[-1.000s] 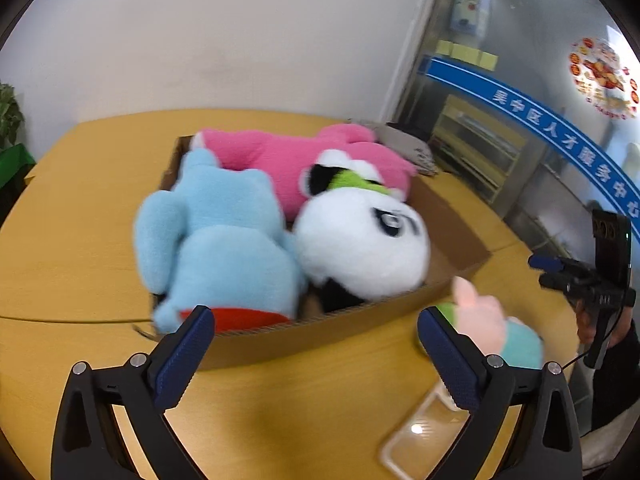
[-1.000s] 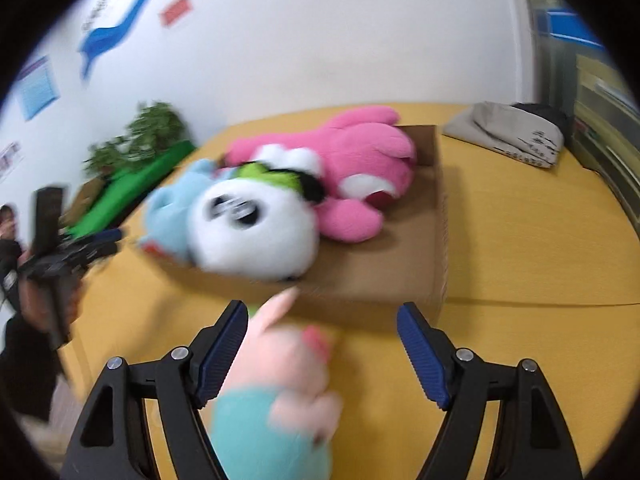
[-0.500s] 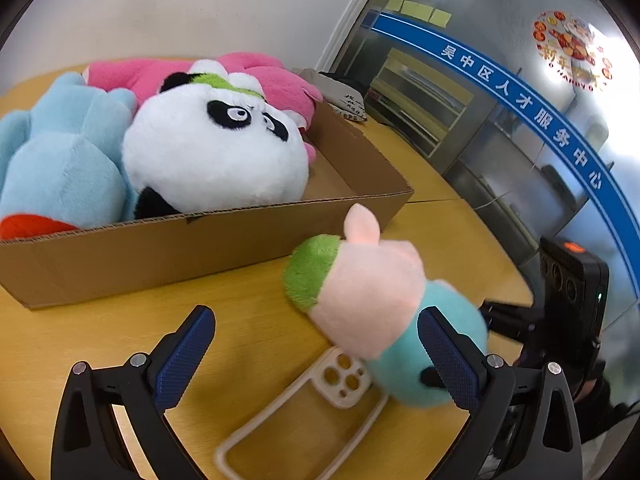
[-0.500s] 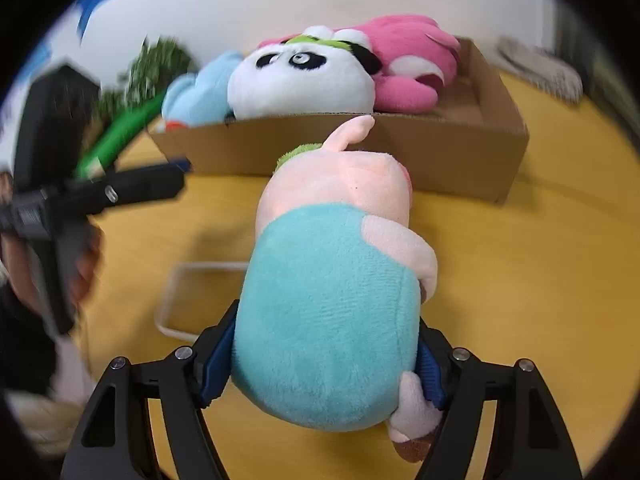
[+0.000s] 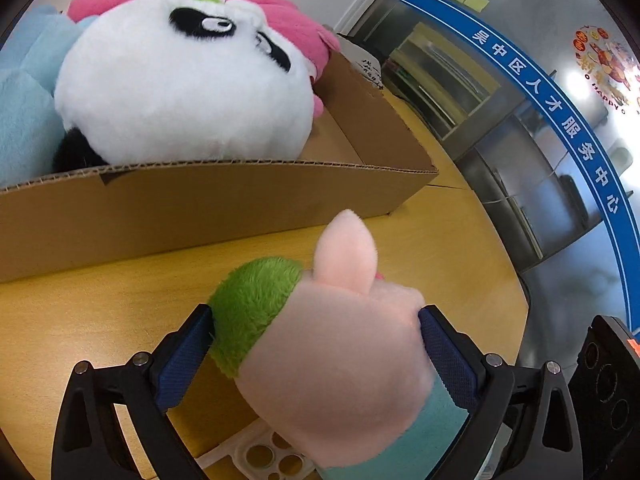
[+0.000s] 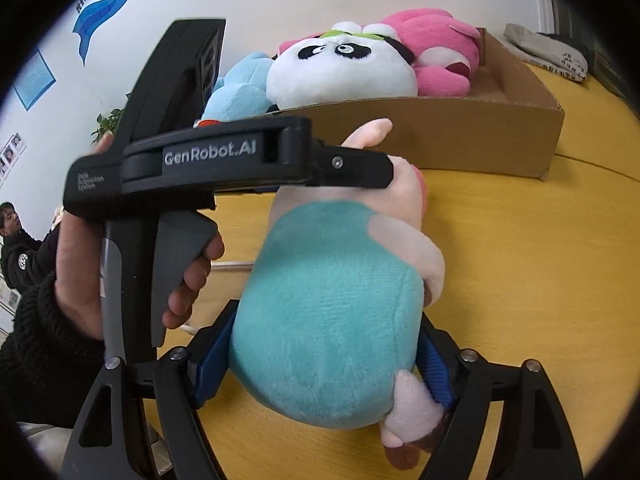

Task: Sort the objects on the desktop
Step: 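Grasp the pig with the right tool while the left tool closes on its head, then lift the pig with both tools and carry it over the box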

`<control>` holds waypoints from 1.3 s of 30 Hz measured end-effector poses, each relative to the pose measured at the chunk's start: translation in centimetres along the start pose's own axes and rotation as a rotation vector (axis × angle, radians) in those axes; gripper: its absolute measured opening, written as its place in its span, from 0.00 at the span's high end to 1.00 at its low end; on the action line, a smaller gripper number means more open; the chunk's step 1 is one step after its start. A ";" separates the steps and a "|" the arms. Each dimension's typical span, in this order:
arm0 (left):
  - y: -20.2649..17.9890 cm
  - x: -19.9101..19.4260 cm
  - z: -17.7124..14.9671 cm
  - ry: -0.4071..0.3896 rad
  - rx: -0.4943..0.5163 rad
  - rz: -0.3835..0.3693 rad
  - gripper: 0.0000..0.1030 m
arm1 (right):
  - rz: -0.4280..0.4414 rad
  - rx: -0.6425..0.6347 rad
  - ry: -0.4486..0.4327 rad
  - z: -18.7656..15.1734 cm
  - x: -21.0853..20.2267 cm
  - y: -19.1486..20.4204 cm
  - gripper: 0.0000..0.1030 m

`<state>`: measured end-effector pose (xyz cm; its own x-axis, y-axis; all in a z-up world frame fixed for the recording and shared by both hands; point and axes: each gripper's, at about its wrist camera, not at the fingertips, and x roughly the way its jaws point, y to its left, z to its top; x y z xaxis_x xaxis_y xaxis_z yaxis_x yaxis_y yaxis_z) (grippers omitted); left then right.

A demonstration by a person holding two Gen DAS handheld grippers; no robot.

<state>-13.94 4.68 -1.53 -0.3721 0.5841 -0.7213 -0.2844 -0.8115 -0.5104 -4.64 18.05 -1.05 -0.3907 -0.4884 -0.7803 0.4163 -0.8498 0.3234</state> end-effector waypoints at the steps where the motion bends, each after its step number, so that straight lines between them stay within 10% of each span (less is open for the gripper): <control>1: 0.1 0.0 0.0 0.006 -0.006 -0.010 0.04 | 0.000 -0.014 0.006 0.0 -0.2 0.0 0.19; 19: 0.3 -1.5 -0.6 -0.019 -0.020 -0.090 0.02 | -0.048 -0.073 0.065 -2.0 -1.3 0.7 0.34; 39: 0.5 0.7 -1.2 0.009 -0.031 -0.130 0.17 | -0.023 -0.026 0.038 -1.5 -2.2 -1.1 0.27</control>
<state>-13.32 4.61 -2.83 -0.3263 0.6840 -0.6524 -0.3020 -0.7294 -0.6138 -3.06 20.34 -0.49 -0.3693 -0.4600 -0.8074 0.4292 -0.8551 0.2909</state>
